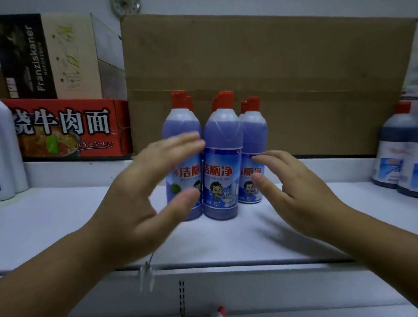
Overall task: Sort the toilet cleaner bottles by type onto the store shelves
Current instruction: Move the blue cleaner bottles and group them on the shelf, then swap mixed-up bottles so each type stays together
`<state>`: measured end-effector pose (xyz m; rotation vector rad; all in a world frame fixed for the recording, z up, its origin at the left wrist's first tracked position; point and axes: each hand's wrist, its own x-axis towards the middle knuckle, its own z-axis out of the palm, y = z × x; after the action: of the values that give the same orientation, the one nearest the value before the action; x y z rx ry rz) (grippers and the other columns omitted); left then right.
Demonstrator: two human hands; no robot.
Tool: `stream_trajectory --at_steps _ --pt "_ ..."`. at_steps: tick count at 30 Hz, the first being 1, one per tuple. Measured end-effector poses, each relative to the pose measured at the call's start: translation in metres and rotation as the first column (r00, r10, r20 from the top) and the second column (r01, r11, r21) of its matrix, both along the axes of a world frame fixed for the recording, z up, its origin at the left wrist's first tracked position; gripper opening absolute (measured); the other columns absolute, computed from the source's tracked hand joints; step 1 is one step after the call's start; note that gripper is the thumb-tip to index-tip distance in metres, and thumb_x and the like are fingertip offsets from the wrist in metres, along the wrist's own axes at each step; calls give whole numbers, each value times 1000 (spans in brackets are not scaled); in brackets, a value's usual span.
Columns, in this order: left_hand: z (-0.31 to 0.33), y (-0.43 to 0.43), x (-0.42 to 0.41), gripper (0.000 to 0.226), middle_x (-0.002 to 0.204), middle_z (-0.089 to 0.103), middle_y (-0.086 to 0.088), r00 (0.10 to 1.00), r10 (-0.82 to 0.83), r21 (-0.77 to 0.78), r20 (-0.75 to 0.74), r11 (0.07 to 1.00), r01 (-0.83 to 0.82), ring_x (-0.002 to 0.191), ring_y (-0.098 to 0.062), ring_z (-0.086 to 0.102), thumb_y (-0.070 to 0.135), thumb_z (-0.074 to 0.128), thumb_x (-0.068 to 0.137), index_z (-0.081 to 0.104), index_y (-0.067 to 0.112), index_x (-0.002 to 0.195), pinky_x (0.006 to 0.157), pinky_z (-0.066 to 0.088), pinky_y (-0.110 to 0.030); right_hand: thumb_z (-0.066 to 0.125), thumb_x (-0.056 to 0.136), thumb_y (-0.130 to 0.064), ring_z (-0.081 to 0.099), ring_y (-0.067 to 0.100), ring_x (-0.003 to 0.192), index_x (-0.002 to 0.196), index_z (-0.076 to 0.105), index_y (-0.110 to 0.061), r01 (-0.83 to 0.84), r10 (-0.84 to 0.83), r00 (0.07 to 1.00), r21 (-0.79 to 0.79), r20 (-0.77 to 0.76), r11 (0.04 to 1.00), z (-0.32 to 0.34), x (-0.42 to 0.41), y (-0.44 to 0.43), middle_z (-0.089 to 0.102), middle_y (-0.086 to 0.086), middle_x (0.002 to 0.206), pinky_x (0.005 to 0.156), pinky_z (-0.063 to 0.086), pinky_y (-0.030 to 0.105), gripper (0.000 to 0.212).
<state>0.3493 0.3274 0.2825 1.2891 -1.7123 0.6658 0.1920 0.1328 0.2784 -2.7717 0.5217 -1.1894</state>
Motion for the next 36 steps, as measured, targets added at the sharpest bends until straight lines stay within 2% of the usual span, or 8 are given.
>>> stream_trajectory --at_steps 3,8,12,16,22,31,34,36 --pt "-29 25 -17 29 112 65 18 934 -121 115 337 990 86 103 4 61 44 42 96 61 34 116 87 46 -14 32 90 -58 44 -2 106 118 59 -23 -105 125 988 -191 92 976 -8 -31 6 56 -4 125 77 38 9 53" --pt "-129 14 -33 9 85 67 25 989 -116 371 90 926 75 81 16 60 43 60 84 67 39 88 73 47 -4 50 87 -18 50 26 49 60 71 -3 -318 417 908 -589 35 743 -53 -79 30 60 9 58 49 43 33 38" --pt "-224 -24 -13 21 74 68 23 879 252 784 -405 591 192 72 2 64 35 63 80 63 55 73 74 54 -23 54 85 -18 43 22 48 58 67 -9 -409 385 912 -347 -138 844 -139 -81 30 54 4 54 47 34 24 30" --pt "-293 -73 0 8 91 62 8 746 605 928 -278 371 45 87 -13 60 27 59 86 59 32 92 78 50 -25 46 88 -33 49 14 52 57 57 -20 -157 130 917 -41 -376 987 -233 -66 -12 54 -5 55 49 35 20 35" --pt "-355 -142 -23 106 152 25 -14 543 818 982 -189 163 97 133 -33 36 59 66 71 9 17 150 106 38 -41 36 96 -35 46 17 66 68 49 -17 98 52 768 197 -638 975 -310 -61 -37 50 -2 69 63 36 27 36" --pt "-376 -181 -63 115 155 9 -15 424 904 997 58 -30 -71 132 -33 31 47 71 74 -10 20 151 107 34 -48 40 92 -36 61 18 85 96 68 -20 135 83 784 300 -615 944 -333 -81 -54 68 -3 98 70 42 24 32" --pt "-376 -180 -49 102 135 40 -11 394 893 976 -218 203 79 111 -29 51 25 73 59 20 23 147 94 47 -40 44 92 -33 61 15 83 100 67 -22 188 61 812 358 -581 915 -331 -89 -60 67 -5 101 68 38 20 26" --pt "-363 -171 -35 82 105 58 -15 127 768 739 -628 536 408 81 -31 62 15 67 55 43 10 133 73 57 -39 47 92 -36 57 11 77 105 66 -24 237 31 826 397 -563 887 -329 -90 -64 67 -6 102 69 40 20 25"
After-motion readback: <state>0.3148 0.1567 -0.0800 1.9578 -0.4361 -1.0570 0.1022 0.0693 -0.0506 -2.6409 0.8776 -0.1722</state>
